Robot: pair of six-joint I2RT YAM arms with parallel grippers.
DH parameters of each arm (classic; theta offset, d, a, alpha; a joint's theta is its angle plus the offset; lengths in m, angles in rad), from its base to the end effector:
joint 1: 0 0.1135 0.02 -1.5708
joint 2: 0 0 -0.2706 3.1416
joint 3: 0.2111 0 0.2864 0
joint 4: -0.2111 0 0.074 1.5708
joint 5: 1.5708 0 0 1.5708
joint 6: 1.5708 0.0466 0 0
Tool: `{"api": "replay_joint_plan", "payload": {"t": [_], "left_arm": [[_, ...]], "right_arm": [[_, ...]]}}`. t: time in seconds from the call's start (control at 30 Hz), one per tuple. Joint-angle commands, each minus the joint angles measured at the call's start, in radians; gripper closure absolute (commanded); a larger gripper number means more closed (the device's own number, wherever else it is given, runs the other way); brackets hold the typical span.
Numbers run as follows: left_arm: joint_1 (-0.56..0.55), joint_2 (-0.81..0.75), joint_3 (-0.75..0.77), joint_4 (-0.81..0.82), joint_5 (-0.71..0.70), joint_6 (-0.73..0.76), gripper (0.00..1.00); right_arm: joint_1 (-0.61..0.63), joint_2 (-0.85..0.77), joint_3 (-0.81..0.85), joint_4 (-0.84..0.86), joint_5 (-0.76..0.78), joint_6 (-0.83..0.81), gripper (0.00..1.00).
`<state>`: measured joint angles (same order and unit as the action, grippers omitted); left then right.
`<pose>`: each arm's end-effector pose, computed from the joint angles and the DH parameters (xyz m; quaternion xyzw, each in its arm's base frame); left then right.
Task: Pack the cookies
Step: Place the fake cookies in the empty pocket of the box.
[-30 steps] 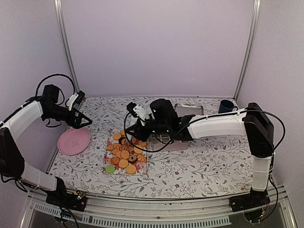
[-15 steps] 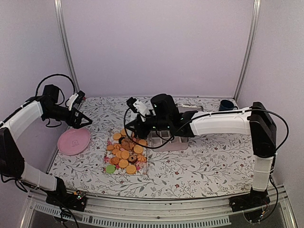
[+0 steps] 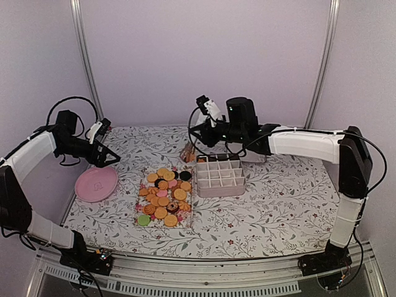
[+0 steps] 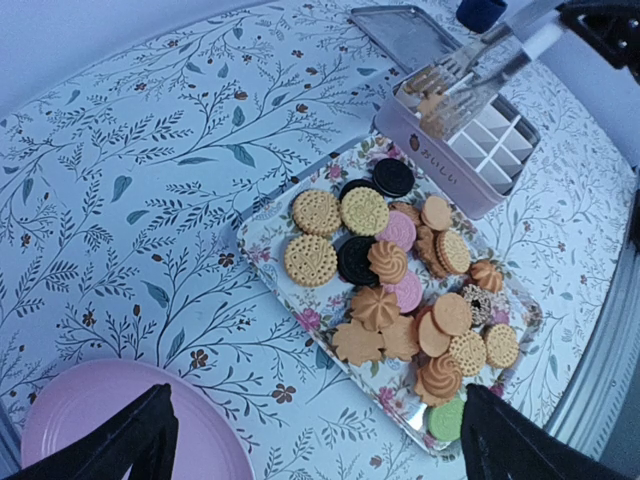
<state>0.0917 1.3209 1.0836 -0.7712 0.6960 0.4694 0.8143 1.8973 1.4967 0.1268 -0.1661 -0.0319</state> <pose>0.2994 -0.0025 0.2753 0.2625 0.8693 -0.2426 0.3413 0.3400 0.3715 0.2834 -0.3718 0.7036 0.2906 0.5312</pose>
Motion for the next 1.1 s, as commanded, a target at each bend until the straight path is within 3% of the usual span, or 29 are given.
{"api": "replay_joint_plan", "payload": {"t": [0.0, 0.27, 0.93, 1.07], "left_arm": [[0.0, 0.006, 0.01, 0.01, 0.02, -0.007, 0.01], [0.0, 0.018, 0.012, 0.01, 0.02, -0.008, 0.01], [0.0, 0.016, 0.016, 0.011, 0.01, -0.009, 0.01], [0.0, 0.016, 0.017, 0.011, 0.01, -0.01, 0.01]], "right_arm": [[-0.087, -0.044, 0.007, 0.022, 0.009, -0.018, 0.93], [-0.162, -0.026, -0.006, 0.026, 0.0, -0.019, 0.92], [-0.191, 0.005, -0.056, 0.027, -0.006, -0.009, 0.82], [-0.191, 0.01, -0.061, 0.025, -0.005, -0.009, 0.68]]}}
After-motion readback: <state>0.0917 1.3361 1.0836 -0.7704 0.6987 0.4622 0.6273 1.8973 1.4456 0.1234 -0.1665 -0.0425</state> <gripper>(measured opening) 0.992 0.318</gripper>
